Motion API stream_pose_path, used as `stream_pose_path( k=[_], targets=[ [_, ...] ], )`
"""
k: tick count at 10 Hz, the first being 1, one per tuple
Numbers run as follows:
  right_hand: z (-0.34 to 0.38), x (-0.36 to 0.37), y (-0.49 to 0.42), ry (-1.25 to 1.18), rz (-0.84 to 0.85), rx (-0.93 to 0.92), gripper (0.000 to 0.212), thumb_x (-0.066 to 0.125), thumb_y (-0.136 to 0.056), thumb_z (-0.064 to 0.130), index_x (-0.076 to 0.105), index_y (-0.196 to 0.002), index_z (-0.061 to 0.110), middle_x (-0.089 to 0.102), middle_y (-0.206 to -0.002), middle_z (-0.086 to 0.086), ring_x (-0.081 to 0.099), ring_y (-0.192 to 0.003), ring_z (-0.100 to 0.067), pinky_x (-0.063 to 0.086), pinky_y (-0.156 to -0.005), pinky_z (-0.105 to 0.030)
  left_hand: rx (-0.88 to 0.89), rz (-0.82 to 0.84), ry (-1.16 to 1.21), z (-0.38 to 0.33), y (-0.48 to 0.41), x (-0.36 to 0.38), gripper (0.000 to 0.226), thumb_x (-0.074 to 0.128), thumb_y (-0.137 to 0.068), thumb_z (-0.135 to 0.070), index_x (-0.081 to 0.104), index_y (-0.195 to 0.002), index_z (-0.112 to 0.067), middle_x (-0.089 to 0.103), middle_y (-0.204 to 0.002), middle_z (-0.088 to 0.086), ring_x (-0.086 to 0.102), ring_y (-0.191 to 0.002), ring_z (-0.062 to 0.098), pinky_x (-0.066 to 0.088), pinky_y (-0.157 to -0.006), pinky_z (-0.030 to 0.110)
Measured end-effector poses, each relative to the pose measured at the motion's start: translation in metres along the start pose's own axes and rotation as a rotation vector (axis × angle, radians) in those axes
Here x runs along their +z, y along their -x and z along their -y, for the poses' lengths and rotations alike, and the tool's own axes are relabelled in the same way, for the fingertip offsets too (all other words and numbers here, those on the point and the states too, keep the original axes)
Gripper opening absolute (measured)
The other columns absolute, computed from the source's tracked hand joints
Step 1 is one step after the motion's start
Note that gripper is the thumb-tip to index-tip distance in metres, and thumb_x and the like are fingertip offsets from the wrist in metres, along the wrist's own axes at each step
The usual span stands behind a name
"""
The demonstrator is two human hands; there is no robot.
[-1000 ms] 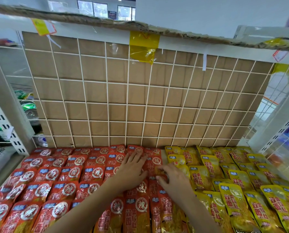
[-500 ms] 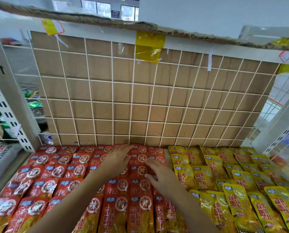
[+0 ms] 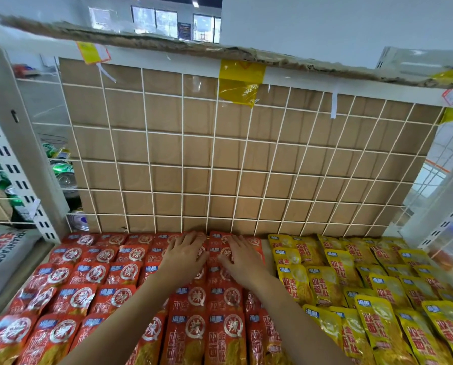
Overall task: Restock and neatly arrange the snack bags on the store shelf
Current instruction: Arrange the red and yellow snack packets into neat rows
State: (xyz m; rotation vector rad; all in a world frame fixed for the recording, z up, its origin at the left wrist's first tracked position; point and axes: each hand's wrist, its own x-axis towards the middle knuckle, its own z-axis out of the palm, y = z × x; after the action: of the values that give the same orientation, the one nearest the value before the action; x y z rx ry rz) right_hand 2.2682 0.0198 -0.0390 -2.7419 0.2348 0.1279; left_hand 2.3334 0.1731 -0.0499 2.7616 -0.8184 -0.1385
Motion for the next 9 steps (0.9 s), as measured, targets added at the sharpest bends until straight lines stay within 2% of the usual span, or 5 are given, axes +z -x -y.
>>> stream_pose_path(
  k=[1,7,9],
  targets=[
    [0.0020,-0.0002,-0.0011,0.030,0.014,-0.015,0.064,0.031,-0.098,0.047,0.013,-0.149,0.012,0.012,-0.157,-0.005,0.004,-0.145,-0.018,0.002,-0.116,-0.032,0.021,0.028,0.067,0.0005,-0.0034,-0.0021,0.051,0.032,-0.097,-0.045,0.026,-0.145,-0.029,0.016,-0.155,-0.002,0.014,-0.142,0.021,0.016,-0.114,0.039],
    [0.0027,0.0020,-0.0009,0.060,0.001,-0.029,0.062,0.030,-0.098,0.047,0.014,-0.149,0.015,0.013,-0.157,-0.003,0.005,-0.145,-0.016,0.000,-0.116,-0.030,0.087,0.002,0.045,0.0028,-0.0034,-0.0024,0.047,0.035,-0.097,-0.043,0.034,-0.141,-0.026,0.030,-0.148,-0.008,0.020,-0.138,0.014,0.024,-0.113,0.034],
    [-0.0007,-0.0037,0.0078,-0.106,-0.122,-0.019,0.059,0.039,-0.096,0.043,0.021,-0.147,0.020,0.017,-0.156,0.002,0.017,-0.142,-0.015,0.014,-0.114,-0.028,0.099,-0.068,0.117,0.0040,-0.0004,-0.0053,0.045,0.036,-0.098,-0.039,0.035,-0.141,-0.026,0.031,-0.148,-0.007,0.024,-0.137,0.014,0.019,-0.114,0.035]
  ],
)
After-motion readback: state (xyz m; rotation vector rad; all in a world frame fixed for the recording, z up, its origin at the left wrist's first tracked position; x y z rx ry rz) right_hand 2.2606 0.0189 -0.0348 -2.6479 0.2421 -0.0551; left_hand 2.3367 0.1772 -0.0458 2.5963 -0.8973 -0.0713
